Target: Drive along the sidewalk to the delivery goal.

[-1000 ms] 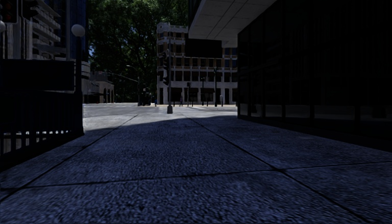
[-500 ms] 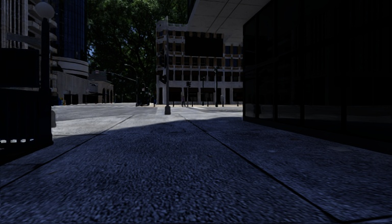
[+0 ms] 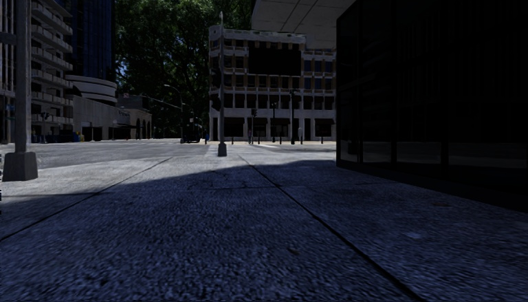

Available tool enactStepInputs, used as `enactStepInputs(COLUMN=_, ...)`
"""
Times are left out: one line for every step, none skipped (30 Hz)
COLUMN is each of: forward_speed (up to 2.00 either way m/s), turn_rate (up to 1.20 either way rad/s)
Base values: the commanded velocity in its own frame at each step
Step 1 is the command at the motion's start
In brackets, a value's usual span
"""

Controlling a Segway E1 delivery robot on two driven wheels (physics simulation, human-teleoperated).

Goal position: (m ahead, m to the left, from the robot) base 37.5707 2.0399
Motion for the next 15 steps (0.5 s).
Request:
enactStepInputs(forward_speed=2.0, turn_rate=0.0)
enactStepInputs(forward_speed=2.0, turn_rate=0.0)
enactStepInputs(forward_speed=2.0, turn_rate=0.0)
enactStepInputs(forward_speed=2.0, turn_rate=0.0)
enactStepInputs(forward_speed=2.0, turn_rate=0.0)
enactStepInputs(forward_speed=2.0, turn_rate=0.0)
enactStepInputs(forward_speed=2.0, turn_rate=0.0)
enactStepInputs(forward_speed=2.0, turn_rate=0.0)
enactStepInputs(forward_speed=2.0, turn_rate=0.0)
enactStepInputs(forward_speed=2.0, turn_rate=0.0)
enactStepInputs(forward_speed=2.0, turn_rate=0.0)
enactStepInputs(forward_speed=2.0, turn_rate=0.0)
enactStepInputs(forward_speed=2.0, turn_rate=0.0)
enactStepInputs(forward_speed=2.0, turn_rate=0.0)
enactStepInputs(forward_speed=2.0, turn_rate=0.0)
